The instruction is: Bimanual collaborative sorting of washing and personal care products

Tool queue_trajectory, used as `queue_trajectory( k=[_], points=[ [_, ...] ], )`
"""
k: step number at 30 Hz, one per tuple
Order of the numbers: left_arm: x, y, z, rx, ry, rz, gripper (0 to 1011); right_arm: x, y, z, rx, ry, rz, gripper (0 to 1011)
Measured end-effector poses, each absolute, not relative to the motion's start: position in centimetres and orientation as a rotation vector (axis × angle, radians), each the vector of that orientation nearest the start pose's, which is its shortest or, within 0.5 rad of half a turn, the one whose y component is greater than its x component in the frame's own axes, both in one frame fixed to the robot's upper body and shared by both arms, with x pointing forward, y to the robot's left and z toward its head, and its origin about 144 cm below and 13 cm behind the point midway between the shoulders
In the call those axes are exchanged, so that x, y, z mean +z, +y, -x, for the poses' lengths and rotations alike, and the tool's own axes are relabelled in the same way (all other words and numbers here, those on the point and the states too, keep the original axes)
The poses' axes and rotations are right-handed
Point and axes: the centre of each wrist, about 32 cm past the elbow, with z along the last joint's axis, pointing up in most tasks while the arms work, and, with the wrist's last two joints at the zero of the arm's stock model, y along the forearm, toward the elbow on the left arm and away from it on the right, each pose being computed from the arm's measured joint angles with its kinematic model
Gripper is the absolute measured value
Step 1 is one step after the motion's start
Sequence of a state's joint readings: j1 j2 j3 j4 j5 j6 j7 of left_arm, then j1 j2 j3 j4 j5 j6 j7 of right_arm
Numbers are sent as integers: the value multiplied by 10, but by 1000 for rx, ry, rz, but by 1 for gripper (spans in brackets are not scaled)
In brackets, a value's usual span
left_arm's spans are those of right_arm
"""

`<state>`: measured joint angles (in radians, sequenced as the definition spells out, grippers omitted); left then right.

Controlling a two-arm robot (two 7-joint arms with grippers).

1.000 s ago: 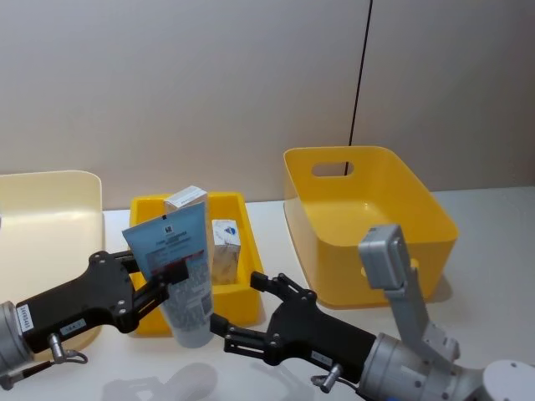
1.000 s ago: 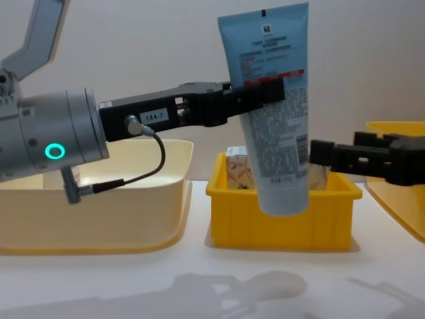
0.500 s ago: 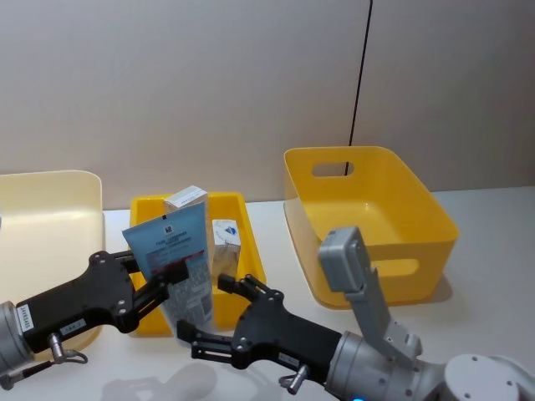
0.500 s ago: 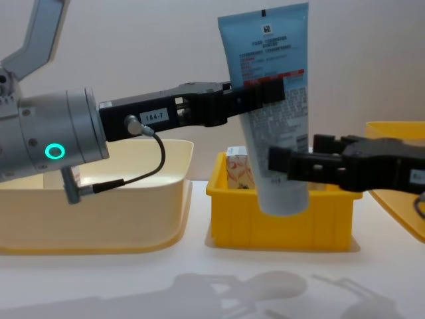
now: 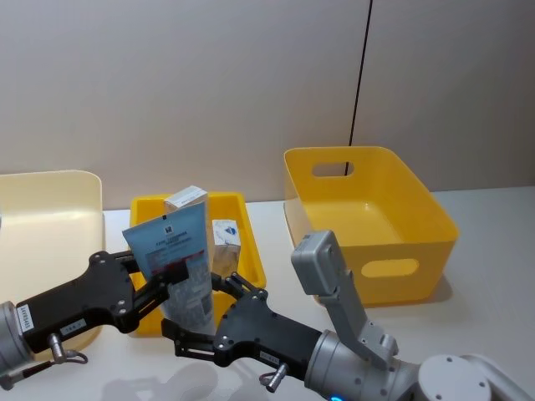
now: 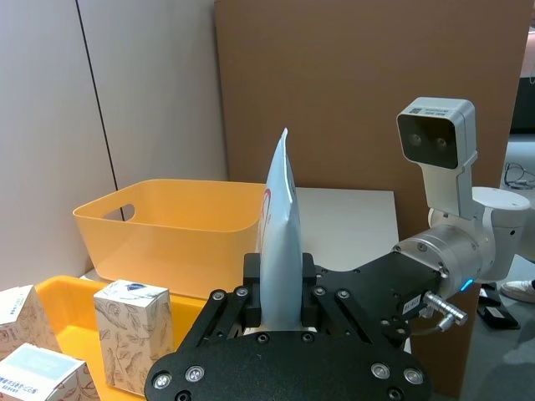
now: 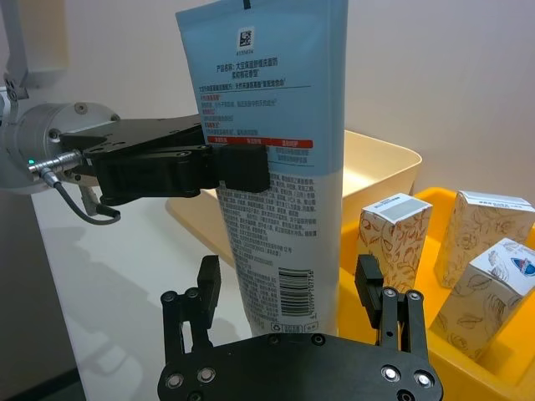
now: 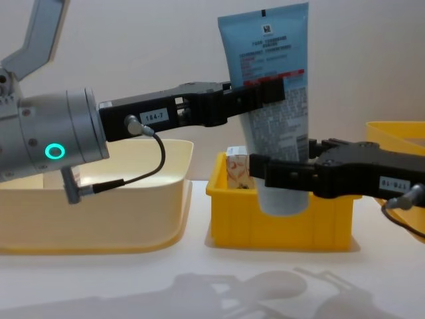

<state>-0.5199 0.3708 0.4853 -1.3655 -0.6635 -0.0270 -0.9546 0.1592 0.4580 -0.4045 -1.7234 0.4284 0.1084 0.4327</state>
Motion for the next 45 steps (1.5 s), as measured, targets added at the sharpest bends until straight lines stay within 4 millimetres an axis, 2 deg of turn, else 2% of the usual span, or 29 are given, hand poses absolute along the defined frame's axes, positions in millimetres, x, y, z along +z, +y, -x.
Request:
queue_trajectory(
  k=[5, 8, 18, 32, 35, 40, 43, 45],
  points=[
    [1241, 220, -572, 247, -73, 180, 246, 1209, -220, -473, -717, -49, 44, 1003],
    [1241, 220, -572, 247, -73, 180, 248, 1208, -219, -474, -720, -52, 44, 963],
    [1241, 220, -572, 248, -73, 180, 246, 1207, -217, -475, -724, -59, 47, 698],
    [1241, 220, -572, 247, -73, 180, 256, 1206, -215, -476, -727, -63, 48, 610],
    [1241, 220, -572, 247, -73, 181, 294, 1206, -215, -476, -727, -63, 49, 599],
    [1241, 220, -572, 246, -73, 181, 450, 1206, -215, -476, -728, -63, 49, 564],
    [1241, 220, -572, 247, -73, 180, 588, 1206, -215, -476, -728, -63, 49, 552],
    [1241, 220, -572, 247, -73, 180, 607, 1206, -215, -476, -728, -63, 49, 543]
  ],
)
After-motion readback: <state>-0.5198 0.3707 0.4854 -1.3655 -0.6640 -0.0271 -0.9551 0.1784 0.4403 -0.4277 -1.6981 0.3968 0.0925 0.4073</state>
